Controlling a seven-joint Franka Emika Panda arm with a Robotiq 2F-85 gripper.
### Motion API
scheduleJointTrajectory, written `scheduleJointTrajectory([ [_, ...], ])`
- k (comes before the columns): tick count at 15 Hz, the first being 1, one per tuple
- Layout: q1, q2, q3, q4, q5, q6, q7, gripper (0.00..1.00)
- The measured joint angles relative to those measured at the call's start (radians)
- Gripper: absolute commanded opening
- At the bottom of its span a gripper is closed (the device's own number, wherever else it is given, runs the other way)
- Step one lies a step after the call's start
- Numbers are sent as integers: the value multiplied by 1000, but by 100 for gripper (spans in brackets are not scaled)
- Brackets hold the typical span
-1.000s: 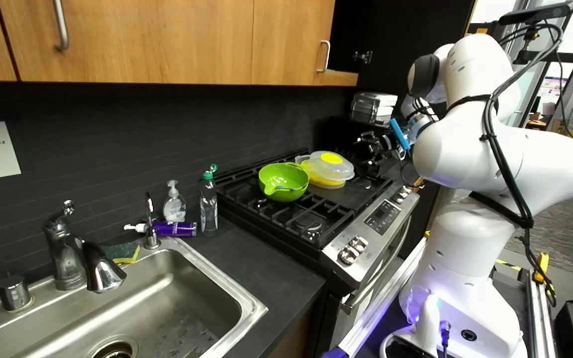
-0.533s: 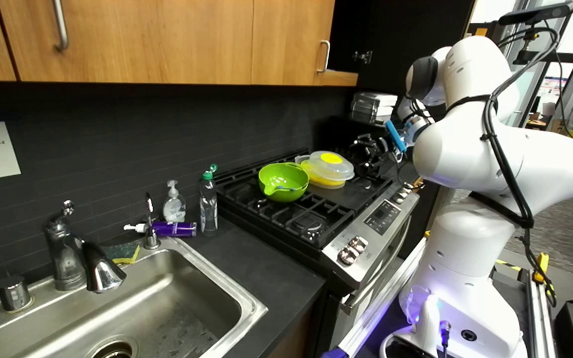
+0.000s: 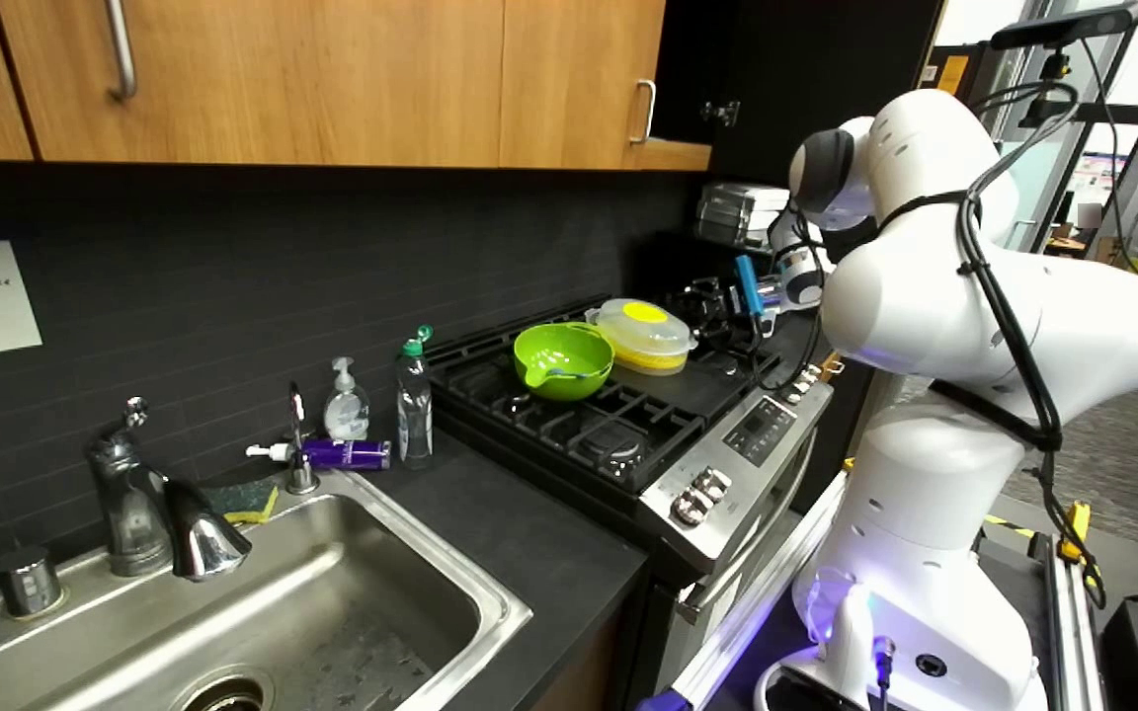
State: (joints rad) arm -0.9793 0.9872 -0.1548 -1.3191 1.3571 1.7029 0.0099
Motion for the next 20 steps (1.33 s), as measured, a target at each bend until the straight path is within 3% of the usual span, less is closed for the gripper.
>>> scheduleJointTrajectory([
  [5,-11,11,1,-2,83,20,27,100],
  [9,-23,18,-5,-1,72,-26,38,100],
  [14,-51,35,-30,25,-92,-258,37,100],
  [20,-77,77,-31,141,-252,-525,34,100],
])
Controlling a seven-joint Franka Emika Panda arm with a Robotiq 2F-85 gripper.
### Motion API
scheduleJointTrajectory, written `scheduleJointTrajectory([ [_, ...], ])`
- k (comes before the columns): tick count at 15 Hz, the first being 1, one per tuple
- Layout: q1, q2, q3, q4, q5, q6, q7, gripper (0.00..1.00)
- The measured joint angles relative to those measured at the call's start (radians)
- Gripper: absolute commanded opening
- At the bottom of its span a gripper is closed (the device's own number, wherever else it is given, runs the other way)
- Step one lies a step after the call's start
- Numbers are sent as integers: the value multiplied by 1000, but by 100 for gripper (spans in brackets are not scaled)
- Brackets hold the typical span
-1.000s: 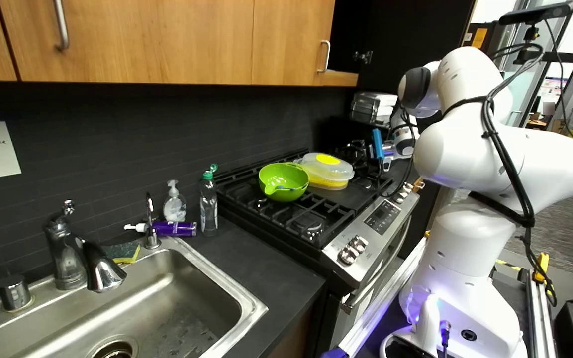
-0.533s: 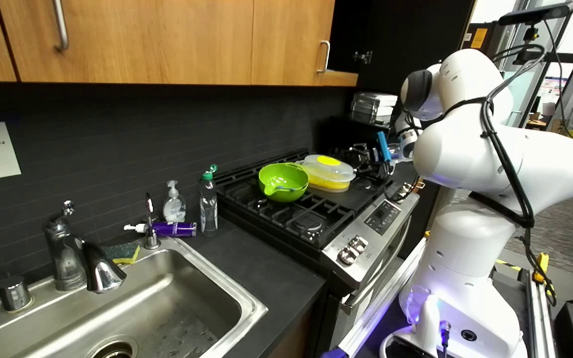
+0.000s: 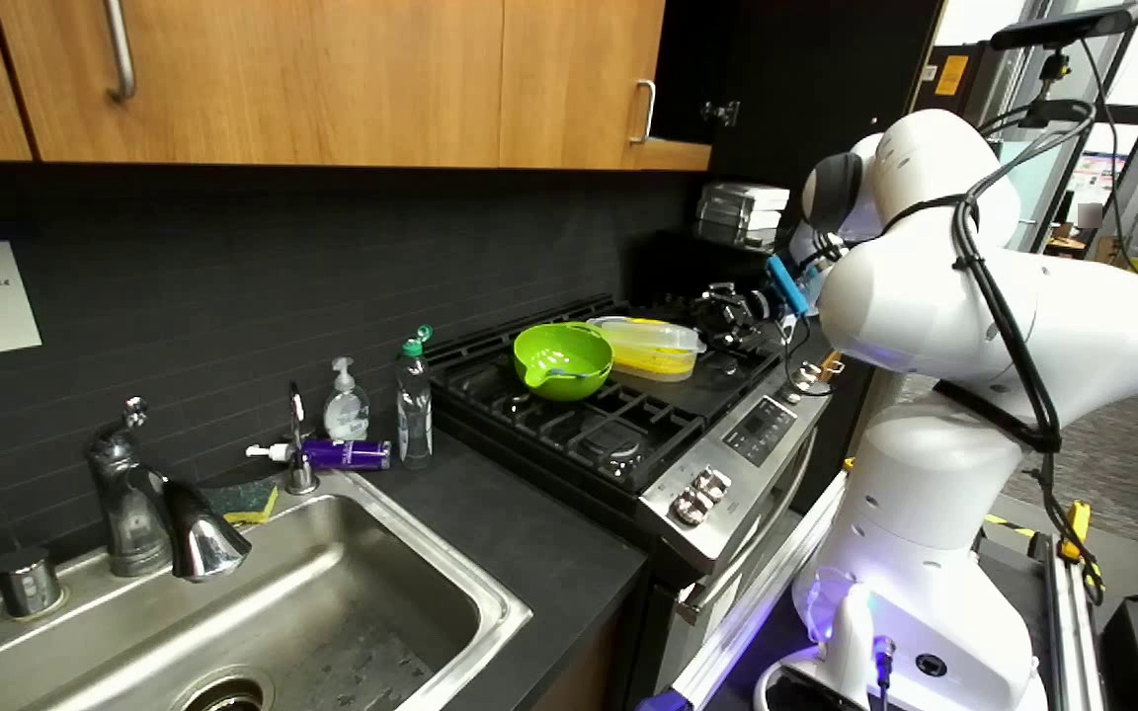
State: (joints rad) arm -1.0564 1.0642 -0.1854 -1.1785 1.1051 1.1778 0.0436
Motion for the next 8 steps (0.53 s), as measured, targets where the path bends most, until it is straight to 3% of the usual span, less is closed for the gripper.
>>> scheduleJointTrajectory([
  [3,0,22,5,51,-21,-46,0,100],
  [8,-1,37,9,74,-17,-24,6,100],
])
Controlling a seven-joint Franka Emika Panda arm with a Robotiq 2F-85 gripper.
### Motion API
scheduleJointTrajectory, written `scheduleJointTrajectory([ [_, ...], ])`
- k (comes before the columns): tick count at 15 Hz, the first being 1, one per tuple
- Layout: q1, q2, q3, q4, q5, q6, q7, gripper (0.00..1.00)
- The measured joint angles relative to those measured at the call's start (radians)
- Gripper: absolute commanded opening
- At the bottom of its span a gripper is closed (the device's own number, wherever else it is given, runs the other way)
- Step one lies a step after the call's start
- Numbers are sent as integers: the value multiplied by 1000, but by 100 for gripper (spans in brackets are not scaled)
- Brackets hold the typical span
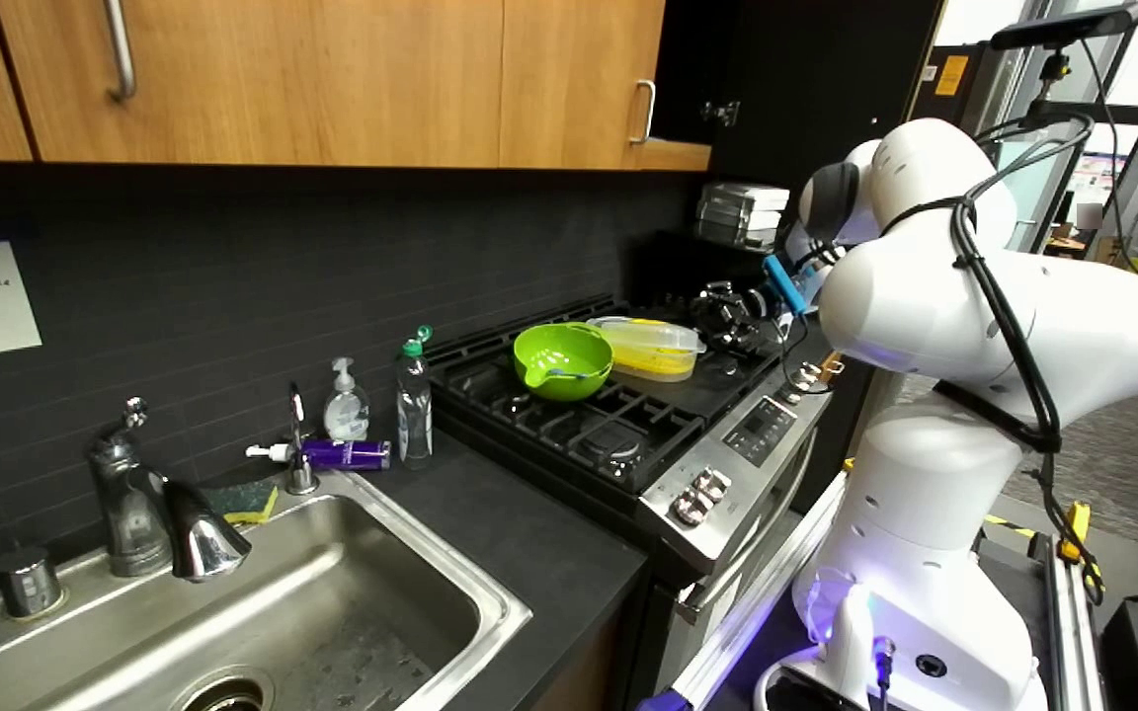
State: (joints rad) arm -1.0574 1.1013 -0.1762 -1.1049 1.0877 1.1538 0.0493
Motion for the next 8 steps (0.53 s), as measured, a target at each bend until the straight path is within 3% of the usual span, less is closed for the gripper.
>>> scheduleJointTrajectory([
  [5,-1,-5,-4,-48,66,191,22,100],
  [8,1,-63,-29,-137,57,239,-29,100],
])
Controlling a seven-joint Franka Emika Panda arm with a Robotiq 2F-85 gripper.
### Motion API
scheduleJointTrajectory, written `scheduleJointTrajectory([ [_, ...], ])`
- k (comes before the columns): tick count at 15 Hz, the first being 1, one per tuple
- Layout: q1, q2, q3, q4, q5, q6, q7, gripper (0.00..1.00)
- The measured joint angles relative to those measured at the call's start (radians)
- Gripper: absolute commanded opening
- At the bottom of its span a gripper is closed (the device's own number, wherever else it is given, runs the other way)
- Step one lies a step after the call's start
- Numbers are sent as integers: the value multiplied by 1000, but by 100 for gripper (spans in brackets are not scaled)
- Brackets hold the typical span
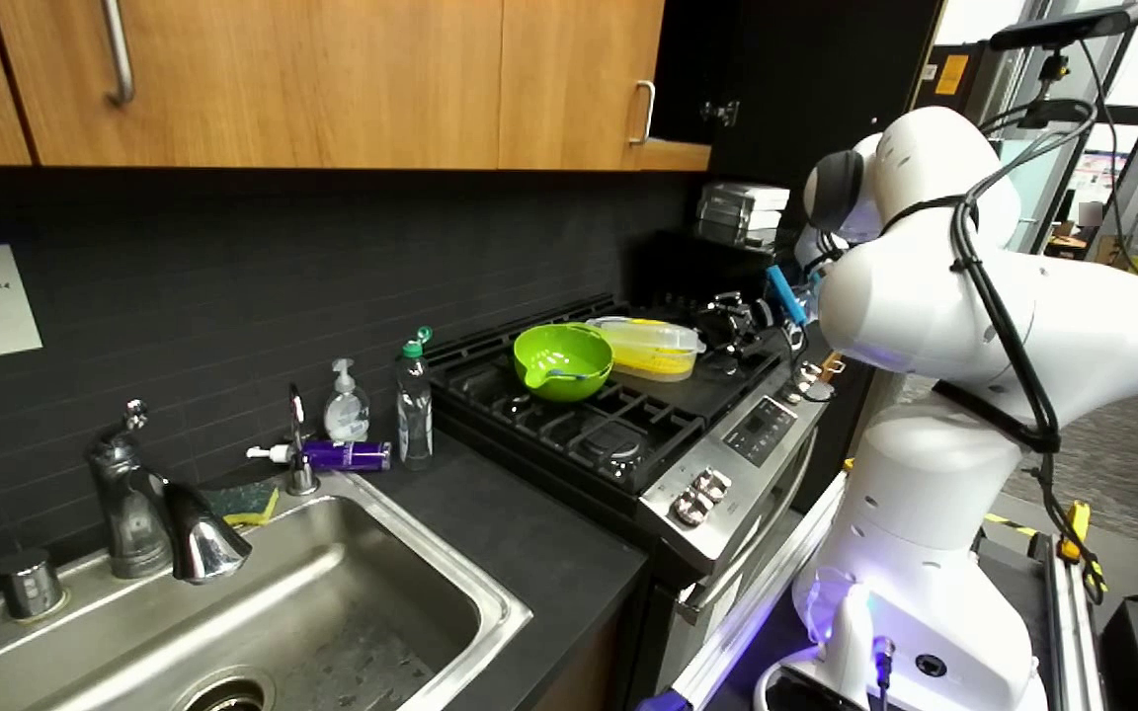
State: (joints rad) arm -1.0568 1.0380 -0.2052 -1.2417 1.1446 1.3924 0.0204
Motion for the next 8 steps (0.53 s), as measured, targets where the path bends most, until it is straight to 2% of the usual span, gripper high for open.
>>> scheduleJointTrajectory([
  [4,-1,-150,-58,-166,-66,22,-108,100],
  [8,-1,-327,-121,-347,-77,83,-137,100],
])
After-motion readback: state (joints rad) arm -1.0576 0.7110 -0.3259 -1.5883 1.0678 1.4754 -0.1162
